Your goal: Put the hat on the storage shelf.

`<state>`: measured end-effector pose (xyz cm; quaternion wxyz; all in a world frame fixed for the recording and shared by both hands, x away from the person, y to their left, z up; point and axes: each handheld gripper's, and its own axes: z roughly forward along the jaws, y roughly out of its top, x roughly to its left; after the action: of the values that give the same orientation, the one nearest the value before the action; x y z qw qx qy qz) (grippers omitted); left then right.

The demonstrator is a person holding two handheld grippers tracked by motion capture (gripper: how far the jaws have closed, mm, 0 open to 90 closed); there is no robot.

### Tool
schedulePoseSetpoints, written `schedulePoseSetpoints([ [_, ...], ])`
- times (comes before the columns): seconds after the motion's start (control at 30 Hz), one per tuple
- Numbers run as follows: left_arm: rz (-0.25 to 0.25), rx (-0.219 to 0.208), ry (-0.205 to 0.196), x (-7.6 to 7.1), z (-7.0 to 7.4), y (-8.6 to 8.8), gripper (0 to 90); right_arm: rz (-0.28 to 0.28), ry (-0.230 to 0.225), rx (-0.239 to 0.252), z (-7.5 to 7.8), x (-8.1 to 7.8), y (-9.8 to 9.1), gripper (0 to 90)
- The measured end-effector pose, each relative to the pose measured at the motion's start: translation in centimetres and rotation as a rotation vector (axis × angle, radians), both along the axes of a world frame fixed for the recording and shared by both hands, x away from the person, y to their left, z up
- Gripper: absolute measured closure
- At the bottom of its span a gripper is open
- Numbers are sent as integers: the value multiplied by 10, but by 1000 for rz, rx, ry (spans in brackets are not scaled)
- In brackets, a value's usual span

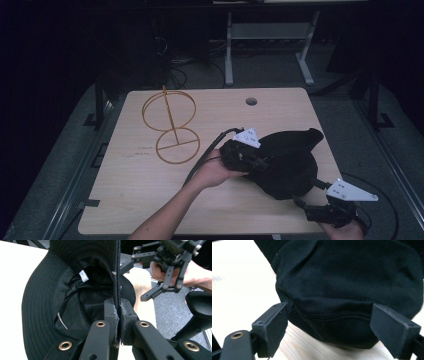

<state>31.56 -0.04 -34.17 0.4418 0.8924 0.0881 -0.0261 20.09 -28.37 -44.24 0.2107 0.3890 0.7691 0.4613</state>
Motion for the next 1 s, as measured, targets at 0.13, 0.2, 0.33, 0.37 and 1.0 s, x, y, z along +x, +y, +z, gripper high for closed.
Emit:
schedulePoseSetpoints([
  [0.13,-17,-2,-7,-4,4,-7,859,1,6,-33,-5,5,3,205],
  [0.2,-24,1,-9,-5,4,-9,860,2,7,-50,-7,7,4,247],
  [0.33,-41,1,-15,-8,7,-15,860,11,9,-78,-11,12,7,390],
  [0.37,-44,3,-20,-9,9,-17,860,18,13,-72,-12,13,6,437],
  [1.0,-21,36,-46,-8,10,-10,807,68,-44,-38,-7,12,0,849],
])
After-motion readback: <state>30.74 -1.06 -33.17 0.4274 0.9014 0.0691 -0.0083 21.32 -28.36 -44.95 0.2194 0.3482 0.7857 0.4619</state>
